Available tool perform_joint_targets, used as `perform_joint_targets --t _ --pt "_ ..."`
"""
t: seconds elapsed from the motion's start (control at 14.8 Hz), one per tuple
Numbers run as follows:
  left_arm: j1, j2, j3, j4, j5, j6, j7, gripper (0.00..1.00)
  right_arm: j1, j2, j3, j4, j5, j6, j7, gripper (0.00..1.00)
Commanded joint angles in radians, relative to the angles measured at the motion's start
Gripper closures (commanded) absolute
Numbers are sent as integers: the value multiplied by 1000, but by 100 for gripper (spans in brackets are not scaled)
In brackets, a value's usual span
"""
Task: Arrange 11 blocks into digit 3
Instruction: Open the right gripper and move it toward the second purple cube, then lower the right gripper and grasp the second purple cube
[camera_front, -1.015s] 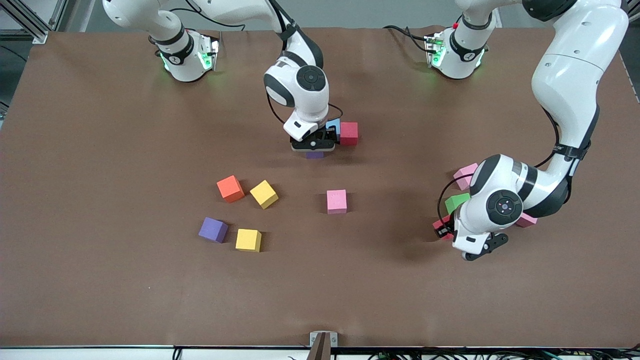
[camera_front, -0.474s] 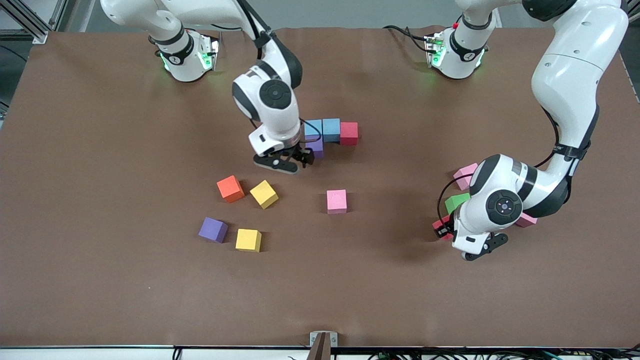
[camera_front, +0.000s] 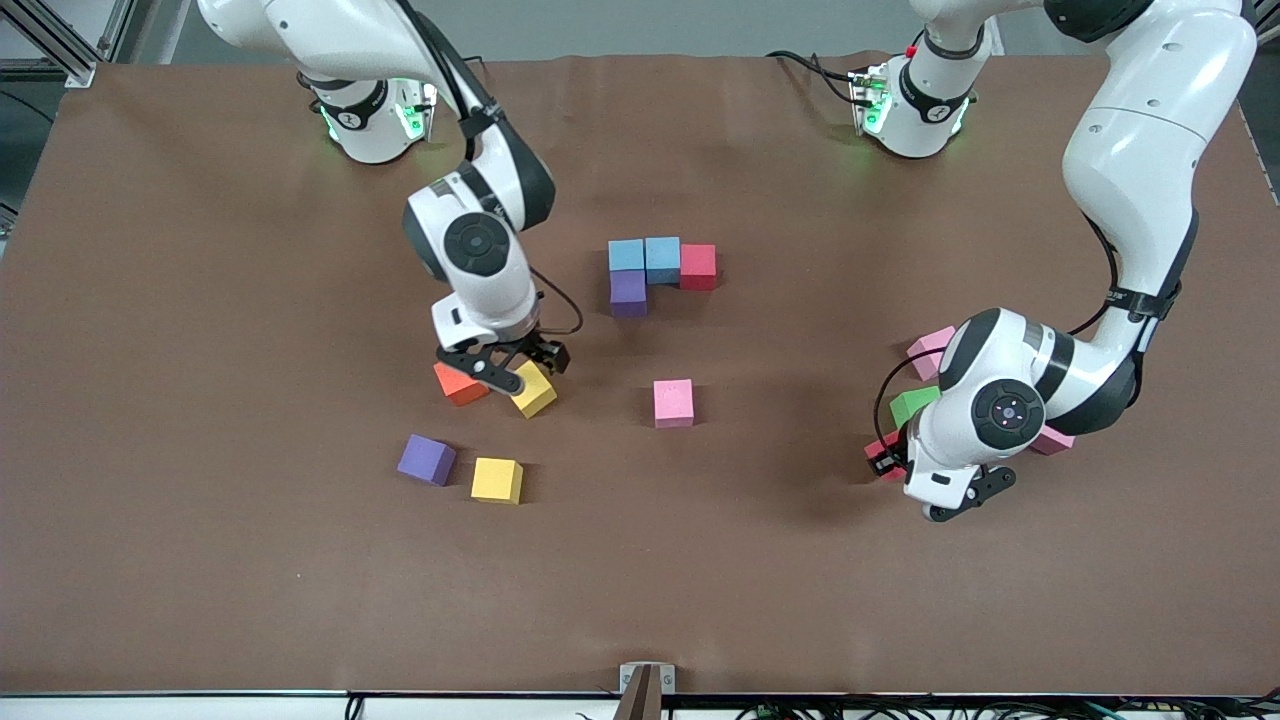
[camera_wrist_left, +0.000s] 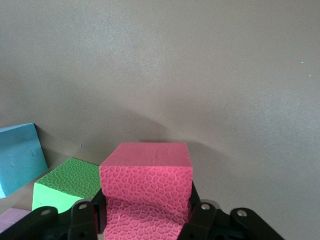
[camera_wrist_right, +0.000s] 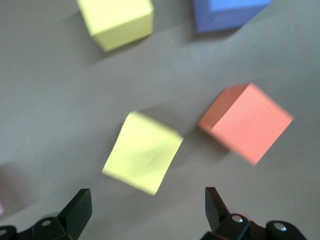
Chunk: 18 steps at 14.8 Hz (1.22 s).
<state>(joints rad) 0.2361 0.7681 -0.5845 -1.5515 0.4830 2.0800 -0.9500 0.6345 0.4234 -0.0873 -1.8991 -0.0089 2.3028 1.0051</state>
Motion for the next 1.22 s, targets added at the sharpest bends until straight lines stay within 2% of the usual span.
perform_joint_targets --t 0.0,0.41,0.68,0.81,1.15 --pt "-5 -10 2 4 -17 -14 -7 61 -84 -11 15 -14 -22 10 -38 0" --pt "-5 -7 2 4 -17 -14 -6 61 -213 37 18 -14 -17 114 -229 0" --pt "-5 -4 2 4 -17 -14 -6 62 -249 84 18 -9 -16 213 -316 0" --pt "-5 -3 2 4 -17 -14 -6 62 -268 86 18 -9 -16 222 -388 0" --pt "-5 0 3 4 -17 -12 -4 62 -279 98 20 -8 -13 233 -405 1"
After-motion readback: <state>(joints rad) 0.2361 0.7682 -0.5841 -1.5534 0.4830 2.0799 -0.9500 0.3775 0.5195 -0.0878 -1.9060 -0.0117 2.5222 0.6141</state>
